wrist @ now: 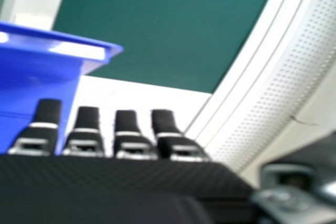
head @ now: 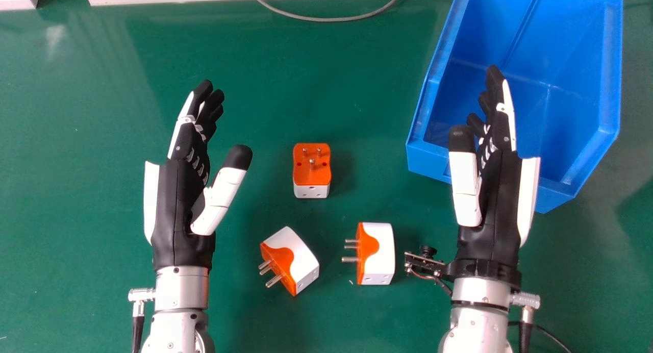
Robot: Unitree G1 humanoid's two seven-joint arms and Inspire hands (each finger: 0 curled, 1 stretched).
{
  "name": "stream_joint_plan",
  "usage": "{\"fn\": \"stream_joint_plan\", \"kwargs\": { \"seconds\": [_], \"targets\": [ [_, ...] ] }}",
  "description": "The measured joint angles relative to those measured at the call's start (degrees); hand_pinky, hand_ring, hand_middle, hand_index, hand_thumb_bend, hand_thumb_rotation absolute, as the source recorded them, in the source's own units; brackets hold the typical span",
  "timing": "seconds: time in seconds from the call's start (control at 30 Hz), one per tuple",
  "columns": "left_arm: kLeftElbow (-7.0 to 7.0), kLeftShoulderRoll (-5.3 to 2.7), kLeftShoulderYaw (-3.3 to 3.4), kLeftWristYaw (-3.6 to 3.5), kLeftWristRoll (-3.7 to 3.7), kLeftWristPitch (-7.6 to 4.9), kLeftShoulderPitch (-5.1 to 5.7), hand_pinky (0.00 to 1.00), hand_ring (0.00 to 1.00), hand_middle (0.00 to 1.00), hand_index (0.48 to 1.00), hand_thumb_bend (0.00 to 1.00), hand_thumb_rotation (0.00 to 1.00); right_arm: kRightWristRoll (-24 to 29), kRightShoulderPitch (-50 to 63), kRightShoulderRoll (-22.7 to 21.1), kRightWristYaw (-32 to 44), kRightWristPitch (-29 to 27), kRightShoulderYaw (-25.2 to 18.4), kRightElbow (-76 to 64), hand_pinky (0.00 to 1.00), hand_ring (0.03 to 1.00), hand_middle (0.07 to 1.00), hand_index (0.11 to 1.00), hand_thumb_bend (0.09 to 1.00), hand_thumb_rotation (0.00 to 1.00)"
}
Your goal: Pick all objects and put in blue box
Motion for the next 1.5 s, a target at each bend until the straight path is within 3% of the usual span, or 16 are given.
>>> {"fn": "stream_joint_plan", "kwargs": {
  "seconds": [0.4, 0.57, 0.67, 0.9, 1.03, 1.1, 1.27, 1.37, 1.5],
  "targets": [
    [0.65, 0.06, 0.02, 0.51, 0.1, -0.5, 0.0, 0.95, 0.91, 0.9, 0.891, 0.91, 0.7, 0.03, 0.22, 0.0, 0.05, 0.51, 0.02, -0.11, 0.88, 0.937, 0.942, 0.913, 0.627, 1.0],
    [0.68, 0.04, -0.01, 0.43, 0.04, -0.48, -0.01, 0.95, 0.91, 0.9, 0.892, 0.92, 0.7, 1.15, 0.69, -0.13, 4.18, 1.15, 0.33, -1.46, 0.89, 0.942, 0.949, 0.925, 0.626, 1.0],
    [0.68, 0.03, -0.01, 0.52, 0.06, -0.45, -0.01, 0.95, 0.91, 0.89, 0.891, 0.92, 0.7, -0.04, 2.56, -1.41, 10.22, 5.84, 1.73, -6.88, 0.89, 0.94, 0.951, 0.938, 0.606, 1.0],
    [0.68, 0.06, 0.02, 1.13, 0.53, -0.47, 0.0, 0.94, 0.91, 0.89, 0.892, 0.93, 0.71, -4.31, 4.29, -12.79, 29.65, 17.77, 4.22, -20.0, 0.87, 0.919, 0.939, 0.931, 0.624, 0.93],
    [0.68, 0.03, -0.07, 1.13, 0.58, -0.49, 0.0, 0.94, 0.91, 0.89, 0.892, 0.93, 0.71, -7.2, 4.45, -17.97, 37.98, 23.24, 5.77, -24.4, 0.85, 0.899, 0.929, 0.933, 0.629, 0.92],
    [0.68, 0.02, -0.08, 1.14, 0.62, -0.54, 0.0, 0.94, 0.91, 0.9, 0.892, 0.93, 0.71, -10.76, 4.46, -19.96, 41.13, 26.75, 6.6, -27.09, 0.84, 0.897, 0.928, 0.934, 0.633, 0.92],
    [0.69, 0.03, -0.04, 1.03, 0.89, -0.76, 0.0, 0.94, 0.91, 0.9, 0.892, 0.93, 0.71, -25.3, 5.13, -23.42, 50.98, 42.49, 9.54, -38.12, 0.86, 0.919, 0.945, 0.953, 0.662, 0.86],
    [0.72, -0.01, -0.04, 0.86, 0.67, -0.81, -0.01, 0.94, 0.91, 0.9, 0.893, 0.93, 0.71, -30.53, 5.92, -23.37, 55.3, 49.43, 11.01, -42.45, 0.89, 0.939, 0.96, 0.961, 0.683, 0.78],
    [0.73, -0.02, -0.05, 0.55, 0.44, -0.8, 0.0, 0.94, 0.91, 0.9, 0.896, 0.94, 0.71, -35.27, 6.18, -22.35, 57.9, 54.62, 12.61, -45.36, 0.93, 0.959, 0.975, 0.967, 0.725, 0.62]
  ]
}}
